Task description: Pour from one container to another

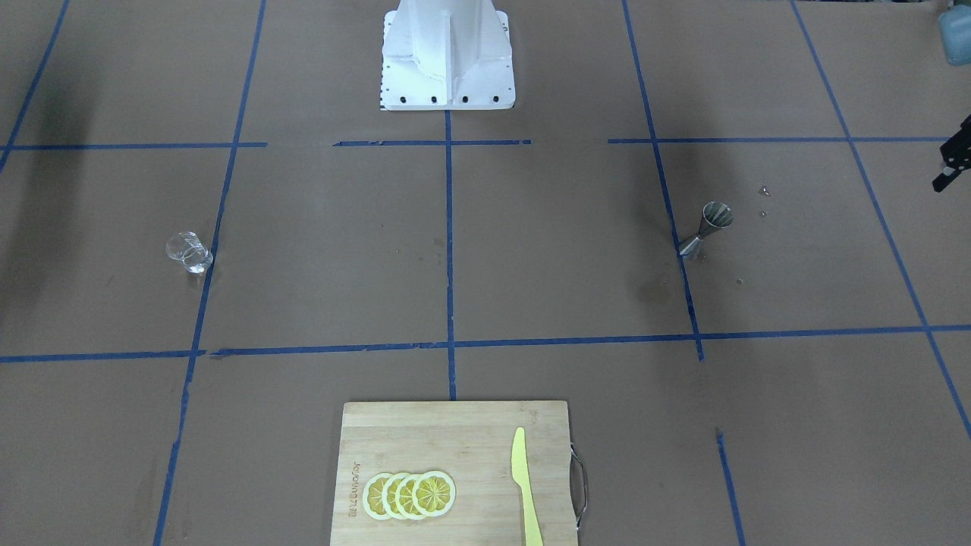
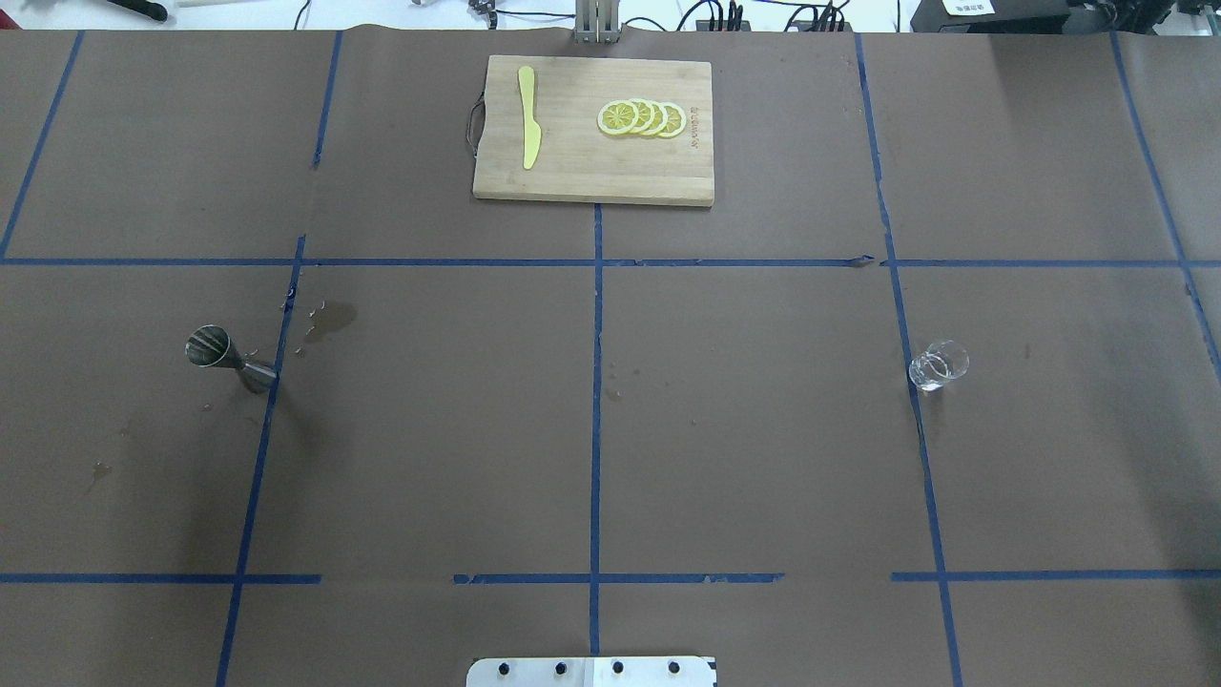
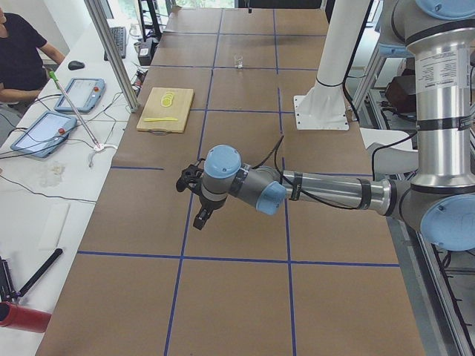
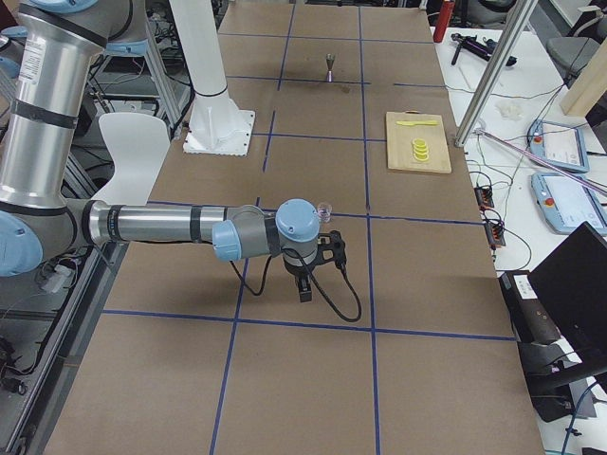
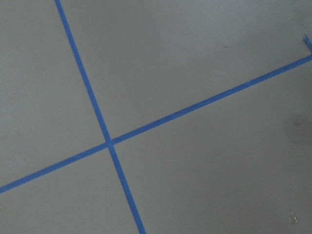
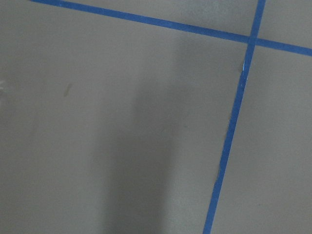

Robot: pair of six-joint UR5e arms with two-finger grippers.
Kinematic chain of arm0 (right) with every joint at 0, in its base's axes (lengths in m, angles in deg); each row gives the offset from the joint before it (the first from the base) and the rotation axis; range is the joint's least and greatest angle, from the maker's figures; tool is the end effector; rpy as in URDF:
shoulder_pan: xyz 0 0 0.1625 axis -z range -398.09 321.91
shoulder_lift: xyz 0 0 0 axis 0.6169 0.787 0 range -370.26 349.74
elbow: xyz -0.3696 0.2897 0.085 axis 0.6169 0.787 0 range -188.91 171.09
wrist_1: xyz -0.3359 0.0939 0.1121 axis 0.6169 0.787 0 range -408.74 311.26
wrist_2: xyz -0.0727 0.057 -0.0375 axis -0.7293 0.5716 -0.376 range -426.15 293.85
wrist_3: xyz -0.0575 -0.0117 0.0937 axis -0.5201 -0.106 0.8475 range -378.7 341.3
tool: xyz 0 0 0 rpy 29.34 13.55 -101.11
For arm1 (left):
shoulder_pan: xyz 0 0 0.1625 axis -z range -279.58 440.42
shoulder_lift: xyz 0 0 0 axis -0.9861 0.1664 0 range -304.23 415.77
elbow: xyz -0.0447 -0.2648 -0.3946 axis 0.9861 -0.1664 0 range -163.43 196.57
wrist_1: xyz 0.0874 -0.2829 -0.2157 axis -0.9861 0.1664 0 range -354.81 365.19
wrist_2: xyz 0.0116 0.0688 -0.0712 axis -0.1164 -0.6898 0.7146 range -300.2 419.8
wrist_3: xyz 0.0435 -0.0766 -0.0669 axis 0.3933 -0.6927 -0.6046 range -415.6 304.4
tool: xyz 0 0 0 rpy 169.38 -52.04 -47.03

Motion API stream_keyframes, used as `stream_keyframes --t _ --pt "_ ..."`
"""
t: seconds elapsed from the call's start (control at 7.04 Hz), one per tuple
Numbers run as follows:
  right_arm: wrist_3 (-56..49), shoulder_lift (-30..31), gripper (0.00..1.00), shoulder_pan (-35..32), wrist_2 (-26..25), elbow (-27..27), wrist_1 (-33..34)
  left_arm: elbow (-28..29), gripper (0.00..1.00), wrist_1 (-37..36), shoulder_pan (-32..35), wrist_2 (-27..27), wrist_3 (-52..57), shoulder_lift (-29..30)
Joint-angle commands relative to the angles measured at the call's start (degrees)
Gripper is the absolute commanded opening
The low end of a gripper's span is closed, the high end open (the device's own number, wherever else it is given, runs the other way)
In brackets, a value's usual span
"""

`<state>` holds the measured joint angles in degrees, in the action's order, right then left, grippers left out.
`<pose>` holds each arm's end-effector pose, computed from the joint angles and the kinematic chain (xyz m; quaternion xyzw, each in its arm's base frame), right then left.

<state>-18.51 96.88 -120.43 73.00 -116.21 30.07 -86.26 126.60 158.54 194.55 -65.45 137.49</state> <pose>0.0076 -0.3164 0.6689 0.0614 -0.4191 -0.1000 0.9003 0.0278 -0.4012 0.6129 0.2121 0.4094 0.1330 0.8773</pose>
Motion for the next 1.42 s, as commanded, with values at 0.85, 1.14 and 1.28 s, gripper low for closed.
stream_keyframes --t 0.85,1.14,1.28 --pt "0.43 0.44 1.0 0.16 3.66 -0.02 -2.6 -14.15 0.99 28.27 -47.2 -66.78 -48.58 -9.56" --pt "0.43 0.35 1.0 0.16 4.73 0.07 -2.61 -14.07 0.97 26.43 -58.29 -82.38 -53.23 -9.48" --pt "0.43 0.35 1.0 0.16 4.64 0.15 -2.61 -13.98 0.98 23.46 -61.65 -88.54 -53.43 -9.48"
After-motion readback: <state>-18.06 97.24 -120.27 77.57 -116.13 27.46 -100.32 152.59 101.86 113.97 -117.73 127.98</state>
